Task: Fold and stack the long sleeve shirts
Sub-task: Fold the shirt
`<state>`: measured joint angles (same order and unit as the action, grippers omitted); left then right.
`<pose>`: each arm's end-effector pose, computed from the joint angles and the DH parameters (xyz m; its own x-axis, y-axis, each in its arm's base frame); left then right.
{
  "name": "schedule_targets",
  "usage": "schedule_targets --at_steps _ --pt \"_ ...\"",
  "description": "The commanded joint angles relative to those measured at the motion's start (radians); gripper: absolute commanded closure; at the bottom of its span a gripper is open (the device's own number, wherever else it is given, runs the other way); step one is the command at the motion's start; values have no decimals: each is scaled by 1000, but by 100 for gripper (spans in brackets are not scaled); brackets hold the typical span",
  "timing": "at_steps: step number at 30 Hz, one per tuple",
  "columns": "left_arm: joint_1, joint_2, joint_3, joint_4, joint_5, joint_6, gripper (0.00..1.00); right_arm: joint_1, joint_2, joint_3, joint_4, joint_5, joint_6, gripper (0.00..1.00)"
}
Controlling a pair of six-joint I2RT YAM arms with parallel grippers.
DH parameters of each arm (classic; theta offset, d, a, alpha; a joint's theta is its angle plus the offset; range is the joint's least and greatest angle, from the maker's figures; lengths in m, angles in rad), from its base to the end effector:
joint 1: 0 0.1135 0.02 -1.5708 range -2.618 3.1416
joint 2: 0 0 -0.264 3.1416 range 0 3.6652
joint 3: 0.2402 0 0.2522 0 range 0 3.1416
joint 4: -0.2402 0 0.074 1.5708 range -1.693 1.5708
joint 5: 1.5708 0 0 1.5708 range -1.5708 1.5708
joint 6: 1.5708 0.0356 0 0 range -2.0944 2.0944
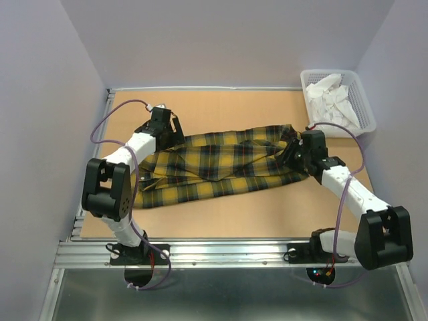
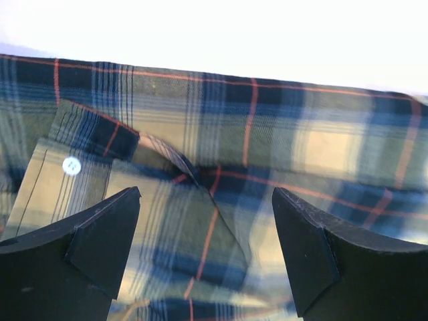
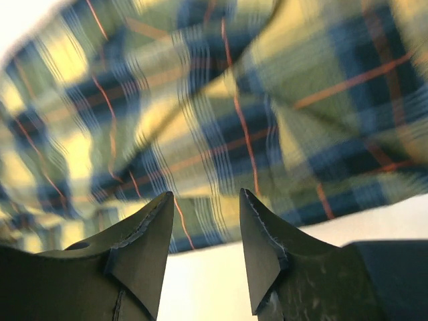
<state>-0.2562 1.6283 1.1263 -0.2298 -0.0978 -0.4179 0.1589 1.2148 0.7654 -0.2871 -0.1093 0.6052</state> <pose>0.3493 -0.0879 0.2387 -0.6646 -0.2434 -0.7064 -0.0961 0.9654 -0.2423 0.2519 0.0443 0.2351 -0.6803 0.4637 -0.5676 0.1824 0.8571 0.4817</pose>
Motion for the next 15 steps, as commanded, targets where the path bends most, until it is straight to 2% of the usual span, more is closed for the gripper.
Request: schedule_targets --at_steps 1,6,11,15 --pt "34 80 67 20 -25 1 9 68 54 -34 -69 74 33 51" --pt "83 166 66 24 -2 -21 9 80 161 -35 0 68 59 51" --pt "136 177 10 47 26 -68 9 82 271 0 45 89 64 52" --pt "201 170 -72 61 137 -94 9 82 406 84 71 105 22 52"
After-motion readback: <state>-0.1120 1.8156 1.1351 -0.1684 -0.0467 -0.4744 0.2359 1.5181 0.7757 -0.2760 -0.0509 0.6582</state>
